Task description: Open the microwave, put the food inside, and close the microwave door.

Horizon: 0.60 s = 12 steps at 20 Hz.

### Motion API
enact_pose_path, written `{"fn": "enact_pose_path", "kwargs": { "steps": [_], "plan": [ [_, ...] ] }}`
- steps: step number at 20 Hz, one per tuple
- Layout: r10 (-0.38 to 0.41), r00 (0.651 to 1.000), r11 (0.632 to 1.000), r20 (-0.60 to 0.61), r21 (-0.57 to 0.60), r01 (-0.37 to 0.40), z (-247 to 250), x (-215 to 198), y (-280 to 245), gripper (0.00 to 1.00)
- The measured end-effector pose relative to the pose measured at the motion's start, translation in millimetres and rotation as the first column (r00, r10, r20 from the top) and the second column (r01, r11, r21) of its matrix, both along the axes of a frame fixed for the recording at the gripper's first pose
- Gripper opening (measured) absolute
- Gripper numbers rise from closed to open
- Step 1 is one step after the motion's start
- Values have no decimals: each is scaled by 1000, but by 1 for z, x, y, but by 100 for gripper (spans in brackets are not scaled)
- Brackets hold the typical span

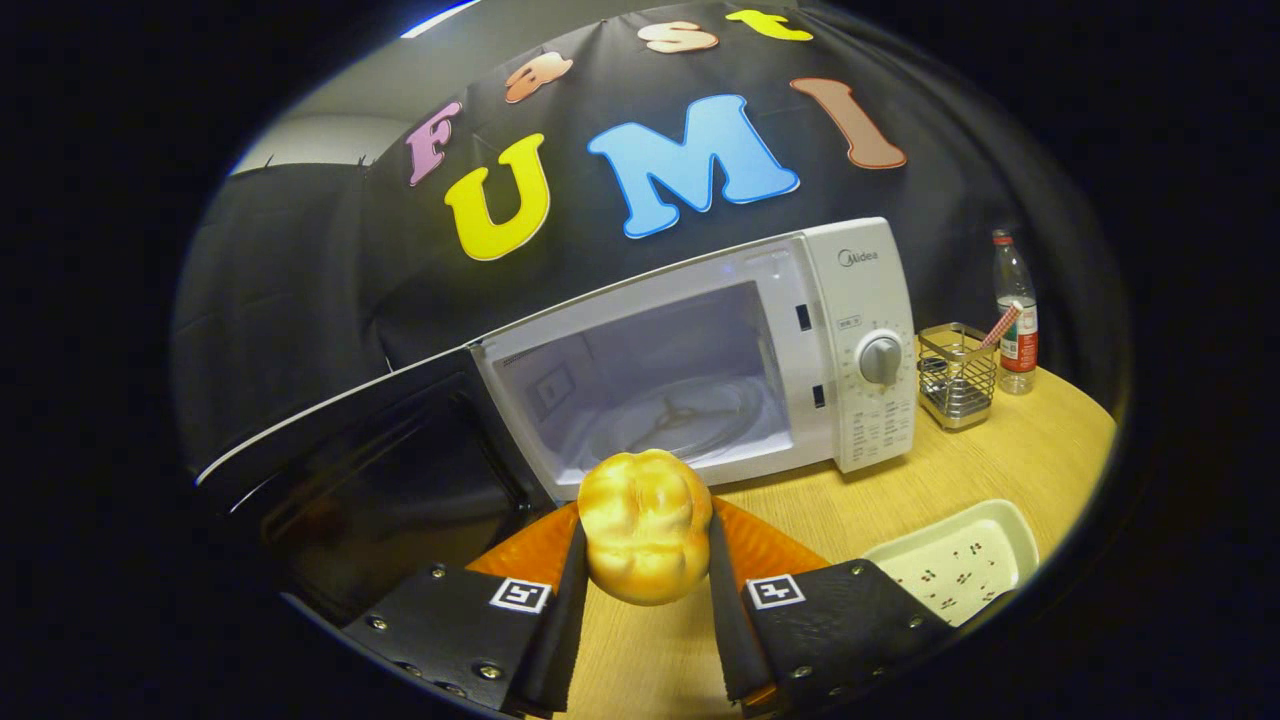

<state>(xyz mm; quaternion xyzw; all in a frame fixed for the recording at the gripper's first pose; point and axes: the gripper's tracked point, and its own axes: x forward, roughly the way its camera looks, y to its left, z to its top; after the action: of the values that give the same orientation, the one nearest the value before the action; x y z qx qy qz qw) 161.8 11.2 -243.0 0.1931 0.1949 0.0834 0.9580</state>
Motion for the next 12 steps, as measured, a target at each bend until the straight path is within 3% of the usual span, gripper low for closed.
{"fn": "enact_pose_path", "kwargs": {
  "steps": [8,12],
  "plan": [
    [-45,996,992,-73,117,53,-21,83,34,56],
    [-78,994,995,-83,53,83,-38,132,37,57]
  ]
}}
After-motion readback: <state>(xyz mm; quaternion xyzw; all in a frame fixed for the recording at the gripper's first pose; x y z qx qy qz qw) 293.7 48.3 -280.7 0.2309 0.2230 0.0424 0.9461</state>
